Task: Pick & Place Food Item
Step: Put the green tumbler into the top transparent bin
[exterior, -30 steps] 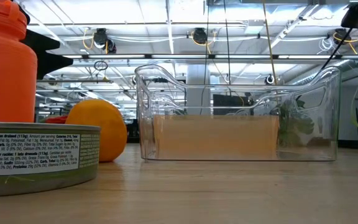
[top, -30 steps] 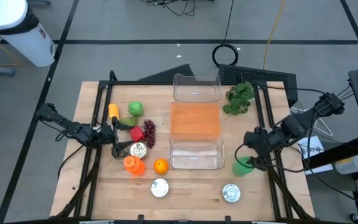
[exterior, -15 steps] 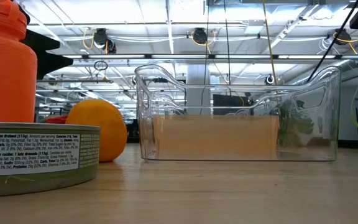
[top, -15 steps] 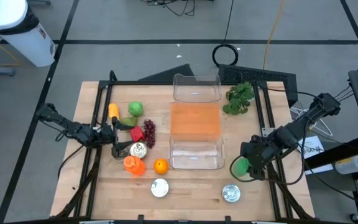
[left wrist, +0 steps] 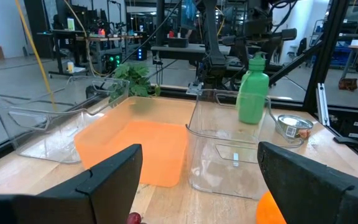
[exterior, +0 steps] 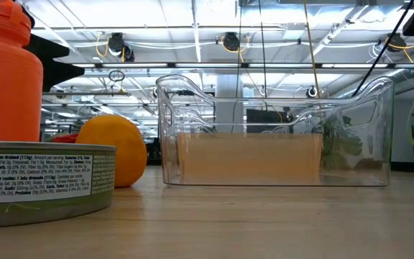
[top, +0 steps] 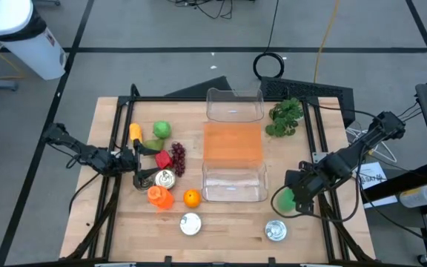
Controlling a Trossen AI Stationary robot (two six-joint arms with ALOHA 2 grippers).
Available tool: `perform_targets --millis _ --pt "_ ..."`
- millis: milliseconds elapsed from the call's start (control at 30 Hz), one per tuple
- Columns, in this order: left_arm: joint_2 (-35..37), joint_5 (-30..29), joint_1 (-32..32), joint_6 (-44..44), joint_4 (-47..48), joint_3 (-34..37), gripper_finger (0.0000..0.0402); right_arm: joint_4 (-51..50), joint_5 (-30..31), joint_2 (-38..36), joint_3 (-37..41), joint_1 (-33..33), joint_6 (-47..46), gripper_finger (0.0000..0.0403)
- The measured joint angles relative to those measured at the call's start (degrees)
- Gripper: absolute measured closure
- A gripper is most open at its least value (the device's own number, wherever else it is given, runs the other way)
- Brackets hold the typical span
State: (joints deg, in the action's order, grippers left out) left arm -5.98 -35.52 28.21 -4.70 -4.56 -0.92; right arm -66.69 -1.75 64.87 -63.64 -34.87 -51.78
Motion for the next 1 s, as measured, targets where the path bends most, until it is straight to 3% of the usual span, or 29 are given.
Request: perform_targets --millis 233,433,533,733,800,900,1000 --pt "0.0 0.0 0.0 0.0 0.0 0.0 0.0068 0.6 0.8 -3.5 -1.1 0.0 0.0 0.0197" --pt "0.0 0.0 0.0 0.0 0.0 0.0 0.0069 -1.2 7.2 -8.9 -5.8 0.1 1.1 0.0197" --pt "0.0 0.0 0.0 0.0 0.0 0.0 0.0069 -3.4 15.6 -12.1 -8.5 0.0 4.9 0.0197" --pt "0.0 0.0 0.0 0.0 0.0 0.0 0.0068 -3.2 44.3 -18.8 -9.4 0.3 10.3 0.0197" --pt "0.0 0.0 0.0 0.0 0.0 0.0 0.0068 -1.3 51.0 -20.3 -9.4 1.2 14.2 0.0197" --pt "0.0 0.0 0.0 0.0 0.0 0.0 0.0069 6.7 56.0 -21.9 -9.3 3.5 23.2 0.0197" --pt "0.0 0.0 0.0 0.0 0.0 0.0 0.0069 21.2 53.8 -22.0 -9.3 7.2 37.1 0.0197"
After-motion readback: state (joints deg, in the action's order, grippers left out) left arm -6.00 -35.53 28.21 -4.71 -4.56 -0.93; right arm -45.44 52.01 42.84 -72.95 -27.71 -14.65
